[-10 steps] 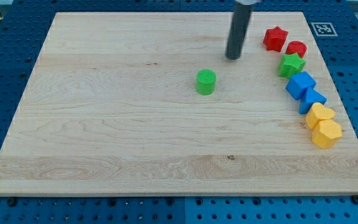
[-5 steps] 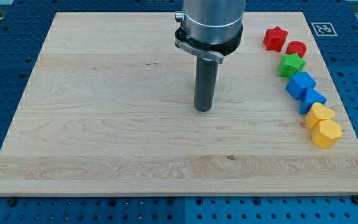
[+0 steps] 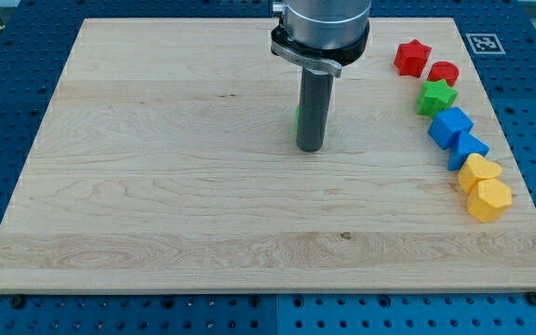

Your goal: Slide the green circle to the top right

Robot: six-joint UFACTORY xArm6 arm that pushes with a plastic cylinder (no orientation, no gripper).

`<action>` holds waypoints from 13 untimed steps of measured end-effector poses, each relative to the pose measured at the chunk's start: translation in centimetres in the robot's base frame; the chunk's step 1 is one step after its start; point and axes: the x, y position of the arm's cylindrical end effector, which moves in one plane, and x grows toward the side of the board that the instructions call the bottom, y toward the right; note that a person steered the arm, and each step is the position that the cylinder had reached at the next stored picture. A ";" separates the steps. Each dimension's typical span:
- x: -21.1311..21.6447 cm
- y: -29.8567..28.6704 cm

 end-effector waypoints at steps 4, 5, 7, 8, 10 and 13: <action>-5.1 0.0; -7.5 0.0; -12.7 0.0; -15.1 0.0; -19.6 0.0; -20.4 -3.7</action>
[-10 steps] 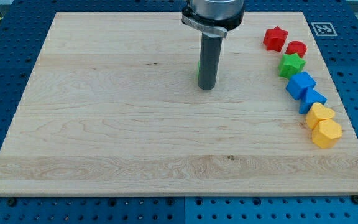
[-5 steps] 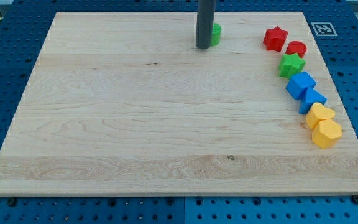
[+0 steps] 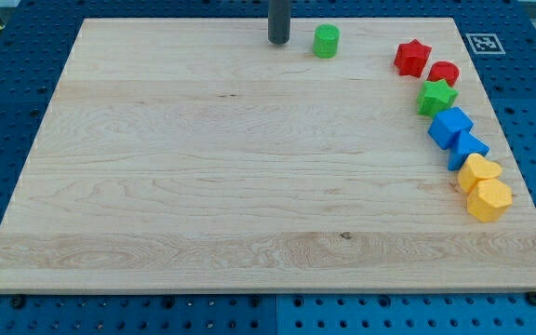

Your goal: Slide the green circle to the top right

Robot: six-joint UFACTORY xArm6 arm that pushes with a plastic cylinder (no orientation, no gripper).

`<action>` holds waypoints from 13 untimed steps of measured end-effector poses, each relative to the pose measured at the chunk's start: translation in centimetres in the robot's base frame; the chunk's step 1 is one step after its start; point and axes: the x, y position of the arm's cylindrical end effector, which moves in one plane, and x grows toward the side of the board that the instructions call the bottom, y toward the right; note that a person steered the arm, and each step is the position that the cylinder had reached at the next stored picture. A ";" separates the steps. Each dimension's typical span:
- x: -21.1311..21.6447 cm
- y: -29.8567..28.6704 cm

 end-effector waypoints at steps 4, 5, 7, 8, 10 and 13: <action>2.4 8.5; 2.4 10.9; 1.0 9.0; -0.8 8.6; -0.8 10.0; -0.8 14.9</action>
